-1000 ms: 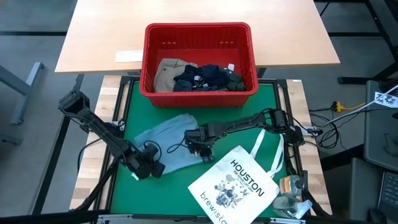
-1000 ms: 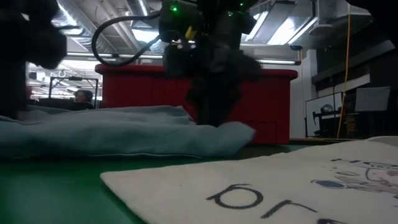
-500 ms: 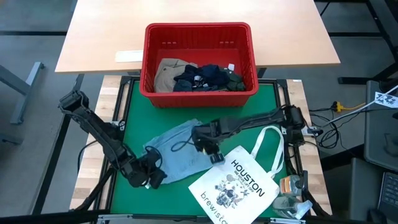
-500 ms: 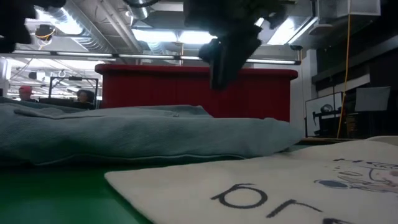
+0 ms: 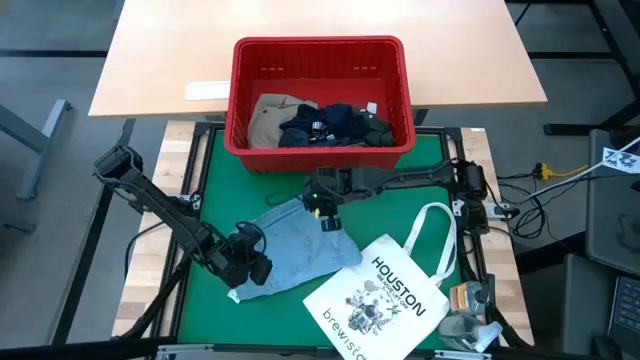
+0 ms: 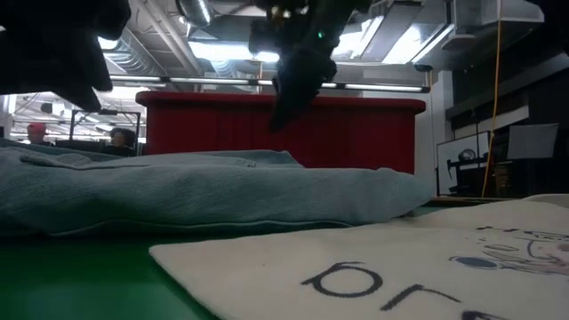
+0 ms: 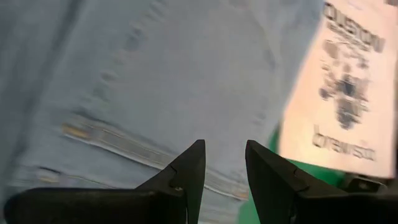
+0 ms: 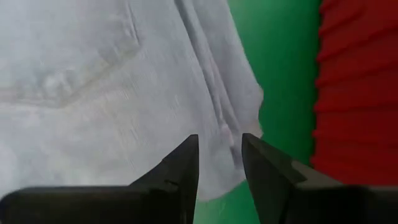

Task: Fold Laundry from Bin
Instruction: Fold the blue jeans

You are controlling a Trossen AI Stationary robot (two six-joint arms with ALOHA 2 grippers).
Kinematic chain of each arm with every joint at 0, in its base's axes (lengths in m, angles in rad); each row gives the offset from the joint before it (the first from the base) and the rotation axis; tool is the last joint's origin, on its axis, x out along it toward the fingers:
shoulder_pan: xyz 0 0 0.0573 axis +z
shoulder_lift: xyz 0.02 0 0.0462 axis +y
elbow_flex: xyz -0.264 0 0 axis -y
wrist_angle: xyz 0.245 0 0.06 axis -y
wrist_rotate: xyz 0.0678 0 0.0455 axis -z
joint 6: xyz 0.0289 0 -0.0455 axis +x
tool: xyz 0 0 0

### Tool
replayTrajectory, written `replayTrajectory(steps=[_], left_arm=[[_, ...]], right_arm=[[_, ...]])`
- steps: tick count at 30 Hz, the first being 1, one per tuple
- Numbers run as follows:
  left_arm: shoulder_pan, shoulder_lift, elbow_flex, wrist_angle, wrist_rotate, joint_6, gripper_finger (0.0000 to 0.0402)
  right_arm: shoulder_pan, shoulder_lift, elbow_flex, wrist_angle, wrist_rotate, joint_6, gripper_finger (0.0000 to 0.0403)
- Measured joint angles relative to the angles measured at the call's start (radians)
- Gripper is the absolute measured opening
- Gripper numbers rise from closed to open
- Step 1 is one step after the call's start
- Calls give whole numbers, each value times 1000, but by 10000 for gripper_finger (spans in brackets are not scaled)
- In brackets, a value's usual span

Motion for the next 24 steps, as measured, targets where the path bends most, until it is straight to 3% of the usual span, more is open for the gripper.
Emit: replayTrajectory(steps=[7, 15, 24], left_arm=[[45, 0, 0, -138, -90, 0, 110], [96, 0, -87, -162, -102, -18, 110], [113, 0, -139, -159, -102, -37, 110]], right_arm=[[-44, 81, 2, 20, -95, 13, 122], [-44, 178, 2, 109, 69, 13, 122], [-44, 207, 3, 70, 24, 7, 113]])
